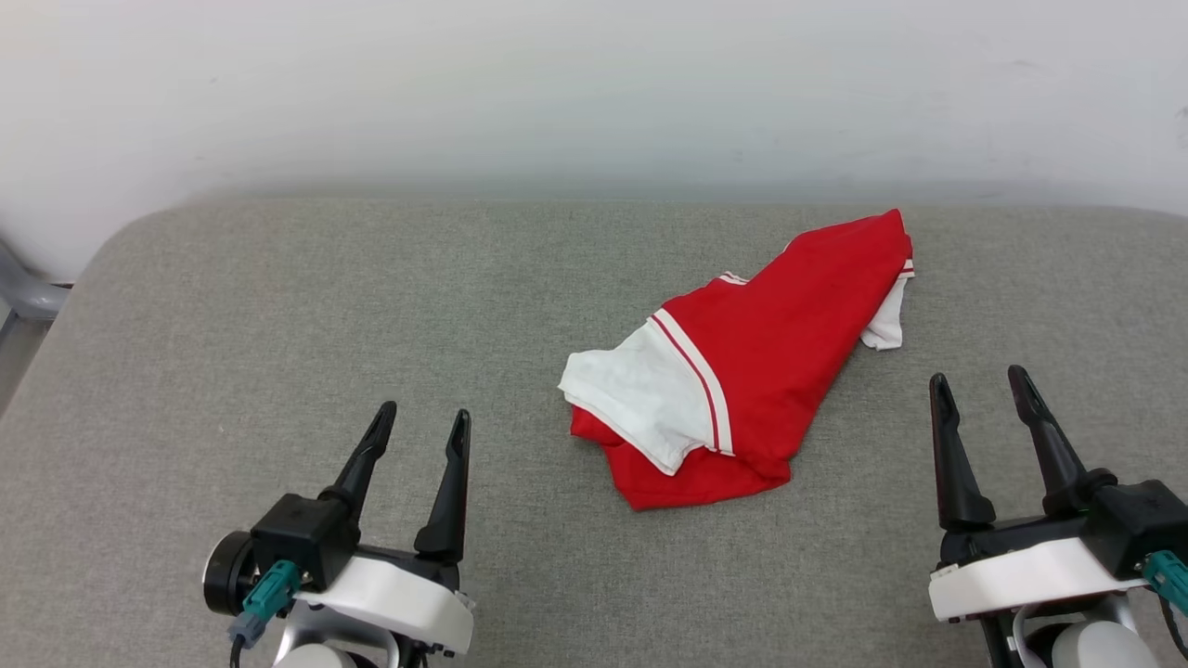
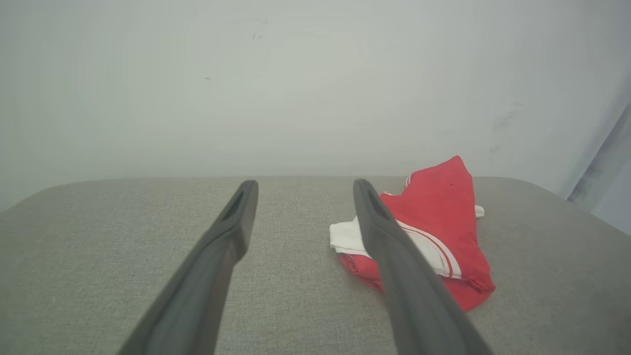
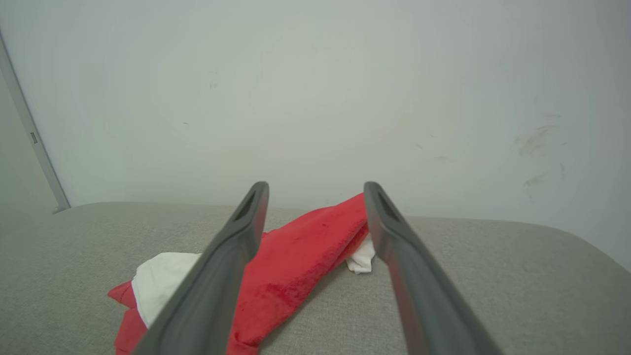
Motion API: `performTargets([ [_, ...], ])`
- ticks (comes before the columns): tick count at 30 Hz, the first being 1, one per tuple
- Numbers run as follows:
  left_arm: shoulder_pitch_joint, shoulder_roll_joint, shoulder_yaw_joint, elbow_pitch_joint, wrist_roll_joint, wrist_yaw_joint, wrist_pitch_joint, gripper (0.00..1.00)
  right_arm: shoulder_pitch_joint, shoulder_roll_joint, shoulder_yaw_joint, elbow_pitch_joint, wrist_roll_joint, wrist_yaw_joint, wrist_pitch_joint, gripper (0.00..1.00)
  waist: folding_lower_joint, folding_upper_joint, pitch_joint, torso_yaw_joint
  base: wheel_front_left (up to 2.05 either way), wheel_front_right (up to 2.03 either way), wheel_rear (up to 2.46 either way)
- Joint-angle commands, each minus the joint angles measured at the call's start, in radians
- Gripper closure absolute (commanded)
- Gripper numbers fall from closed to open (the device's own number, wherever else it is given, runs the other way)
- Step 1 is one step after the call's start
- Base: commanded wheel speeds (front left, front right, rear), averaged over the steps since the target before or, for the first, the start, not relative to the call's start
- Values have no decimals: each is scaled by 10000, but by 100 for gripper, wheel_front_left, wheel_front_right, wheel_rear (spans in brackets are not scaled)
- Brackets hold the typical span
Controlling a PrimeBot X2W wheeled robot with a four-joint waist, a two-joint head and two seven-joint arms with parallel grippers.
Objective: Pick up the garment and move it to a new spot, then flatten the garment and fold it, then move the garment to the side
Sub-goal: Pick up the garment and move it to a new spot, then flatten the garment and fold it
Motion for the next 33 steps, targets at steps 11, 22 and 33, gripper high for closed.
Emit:
performTargets([
  [11,268,-679,767,310,886,-969,-26,0,113,17,166,7,108,-7,-24,0,2,-1,20,-203,0,0,0],
  [22,-2138,-277,-10,538,929,-2416,2270,0,-266,17,133,-205,-10,-7,-24,0,2,-1,1062,-726,0,0,0],
  [33,-6553,373,-1290,1856,-532,-3114,7995,0,-892,18,169,-388,351,-7,-24,0,2,-1,2673,-1767,0,0,0],
])
